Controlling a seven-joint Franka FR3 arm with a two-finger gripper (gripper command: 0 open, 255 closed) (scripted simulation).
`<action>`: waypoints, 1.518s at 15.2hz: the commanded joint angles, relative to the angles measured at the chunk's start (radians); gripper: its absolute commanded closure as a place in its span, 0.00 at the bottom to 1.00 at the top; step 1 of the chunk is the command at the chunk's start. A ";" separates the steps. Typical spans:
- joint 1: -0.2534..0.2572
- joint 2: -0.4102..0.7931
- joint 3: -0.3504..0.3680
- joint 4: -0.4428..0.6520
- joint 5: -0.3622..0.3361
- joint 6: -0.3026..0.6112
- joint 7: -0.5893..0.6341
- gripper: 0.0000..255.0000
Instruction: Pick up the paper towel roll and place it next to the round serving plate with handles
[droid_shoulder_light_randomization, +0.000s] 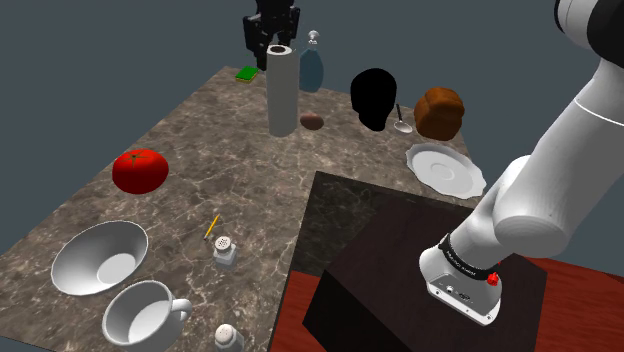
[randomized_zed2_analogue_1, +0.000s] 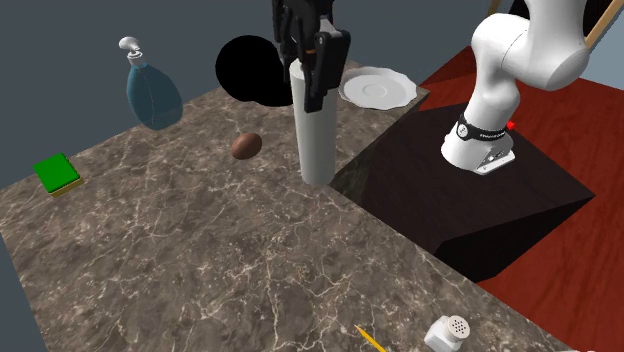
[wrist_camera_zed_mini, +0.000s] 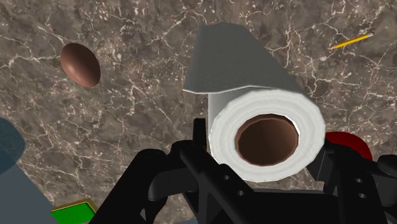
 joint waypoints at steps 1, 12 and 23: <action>0.001 0.006 0.000 0.033 -0.001 -0.028 -0.001 1.00; 0.010 0.056 0.005 0.250 -0.013 -0.196 -0.004 1.00; -0.041 -0.041 -0.026 0.222 0.014 -0.258 -0.086 1.00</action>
